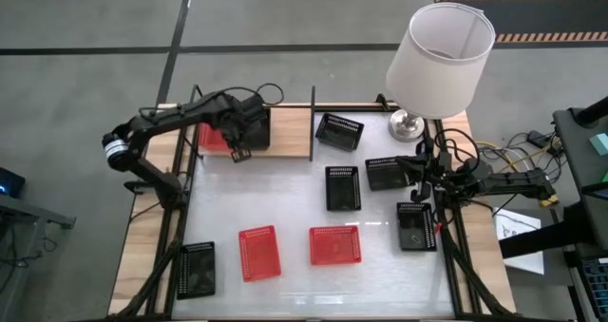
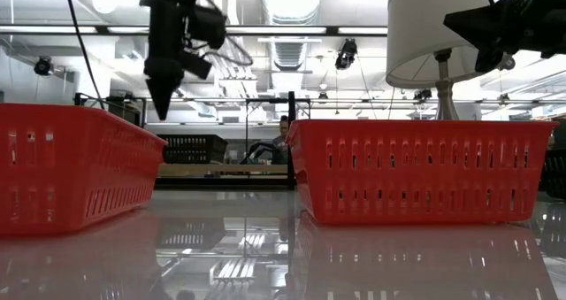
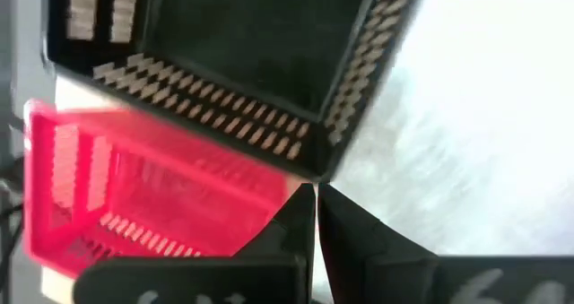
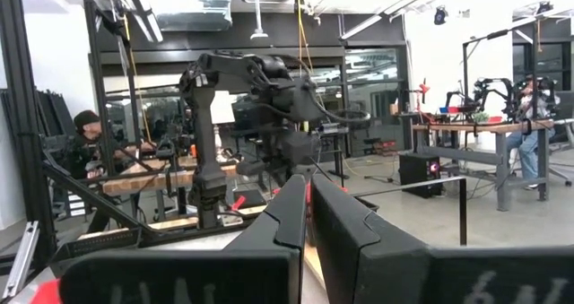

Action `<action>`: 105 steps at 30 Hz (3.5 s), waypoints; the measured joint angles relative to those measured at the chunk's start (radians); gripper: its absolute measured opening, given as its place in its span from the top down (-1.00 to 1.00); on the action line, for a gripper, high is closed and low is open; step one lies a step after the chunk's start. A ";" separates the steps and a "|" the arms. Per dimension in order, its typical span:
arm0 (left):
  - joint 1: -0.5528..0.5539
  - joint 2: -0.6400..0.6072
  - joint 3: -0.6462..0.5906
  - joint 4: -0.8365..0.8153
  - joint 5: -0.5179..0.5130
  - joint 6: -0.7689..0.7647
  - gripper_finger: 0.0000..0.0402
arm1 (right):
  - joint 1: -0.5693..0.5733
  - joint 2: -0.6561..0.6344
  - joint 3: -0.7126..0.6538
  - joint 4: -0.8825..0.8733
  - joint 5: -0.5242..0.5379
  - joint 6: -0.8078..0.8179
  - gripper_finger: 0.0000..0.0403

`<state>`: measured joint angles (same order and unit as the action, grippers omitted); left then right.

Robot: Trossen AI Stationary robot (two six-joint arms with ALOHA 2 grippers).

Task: Stack baskets on shelf by color
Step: Adjust the baskets on the shelf, then put the black basket on the shelf

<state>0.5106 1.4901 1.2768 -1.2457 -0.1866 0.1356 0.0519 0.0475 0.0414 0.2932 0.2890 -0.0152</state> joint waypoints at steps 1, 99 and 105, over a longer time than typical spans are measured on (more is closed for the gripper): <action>-0.025 -0.003 0.002 0.001 0.003 0.000 1.00 | 0.000 0.000 0.000 0.000 0.000 0.002 0.94; -0.879 -0.453 -0.651 1.616 -0.325 -0.019 1.00 | 0.077 0.814 0.430 0.191 -0.236 -0.143 0.94; -0.879 -0.563 -0.727 1.717 -0.344 -0.017 1.00 | 0.145 0.949 0.576 0.063 -0.181 -0.104 0.94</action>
<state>-0.3687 0.9275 0.5502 0.4718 -0.5308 0.1186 0.1967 0.9960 0.6176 0.3565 0.1079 -0.1189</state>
